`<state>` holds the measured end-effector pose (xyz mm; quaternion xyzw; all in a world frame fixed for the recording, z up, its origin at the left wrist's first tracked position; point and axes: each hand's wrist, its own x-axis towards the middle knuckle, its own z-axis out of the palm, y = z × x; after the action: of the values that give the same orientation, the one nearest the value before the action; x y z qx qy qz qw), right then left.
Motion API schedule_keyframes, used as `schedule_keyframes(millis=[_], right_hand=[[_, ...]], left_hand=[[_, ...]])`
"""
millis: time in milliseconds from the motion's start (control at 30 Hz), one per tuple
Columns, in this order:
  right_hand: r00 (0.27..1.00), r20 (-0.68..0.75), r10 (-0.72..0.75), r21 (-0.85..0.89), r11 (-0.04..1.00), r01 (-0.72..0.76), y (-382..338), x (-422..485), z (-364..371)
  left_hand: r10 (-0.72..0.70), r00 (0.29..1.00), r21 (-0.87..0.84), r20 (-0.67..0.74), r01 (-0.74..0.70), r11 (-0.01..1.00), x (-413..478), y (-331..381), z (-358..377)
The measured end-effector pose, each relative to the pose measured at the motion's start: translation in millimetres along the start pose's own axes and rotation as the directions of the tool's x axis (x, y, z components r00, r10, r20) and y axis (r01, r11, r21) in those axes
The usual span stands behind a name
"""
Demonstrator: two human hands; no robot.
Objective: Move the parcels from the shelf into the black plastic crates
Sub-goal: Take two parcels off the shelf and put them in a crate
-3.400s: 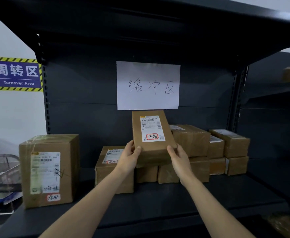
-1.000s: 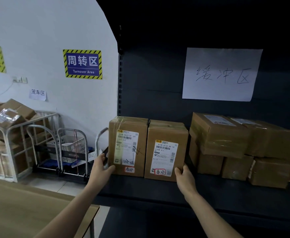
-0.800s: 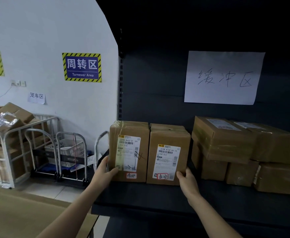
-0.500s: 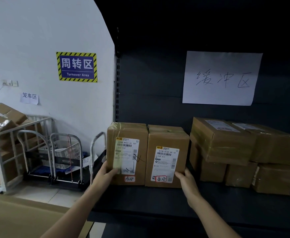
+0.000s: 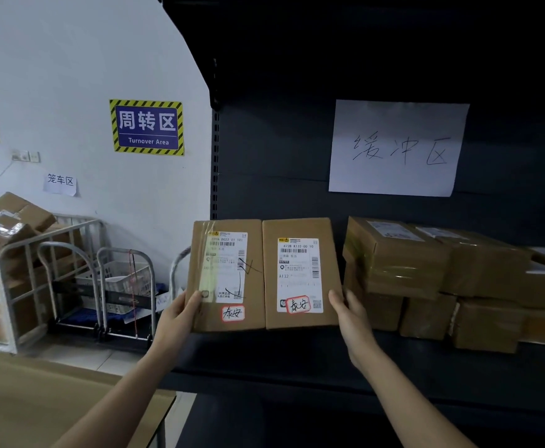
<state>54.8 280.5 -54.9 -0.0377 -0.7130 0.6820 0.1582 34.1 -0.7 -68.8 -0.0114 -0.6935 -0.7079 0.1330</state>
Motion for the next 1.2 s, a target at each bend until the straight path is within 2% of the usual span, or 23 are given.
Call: schedule_keyframes(millis=[333,567,833,967,1200], right_hand=[[0.997,0.081,-0.001,0.010,1.000,0.000,4,-20,-14],[0.988,0.153,-0.035,0.059,0.998,0.026,6,-23,-13],[0.955,0.288,-0.074,0.122,0.992,0.041,0,-41,33],[0.932,0.352,-0.088,0.136,0.990,0.043,-3,-58,64],[0.884,0.454,-0.112,0.148,0.988,0.049,-20,-99,132]], left_hand=[[0.013,0.999,0.068,-0.045,-0.010,0.998,-42,13,1],[0.066,0.990,0.119,-0.125,-0.051,0.992,-76,22,-7],[0.165,0.947,0.204,-0.276,-0.110,0.973,-112,32,-51],[0.221,0.904,0.255,-0.366,-0.130,0.958,-129,41,-85],[0.224,0.851,0.259,-0.476,-0.108,0.960,-169,57,-159]])
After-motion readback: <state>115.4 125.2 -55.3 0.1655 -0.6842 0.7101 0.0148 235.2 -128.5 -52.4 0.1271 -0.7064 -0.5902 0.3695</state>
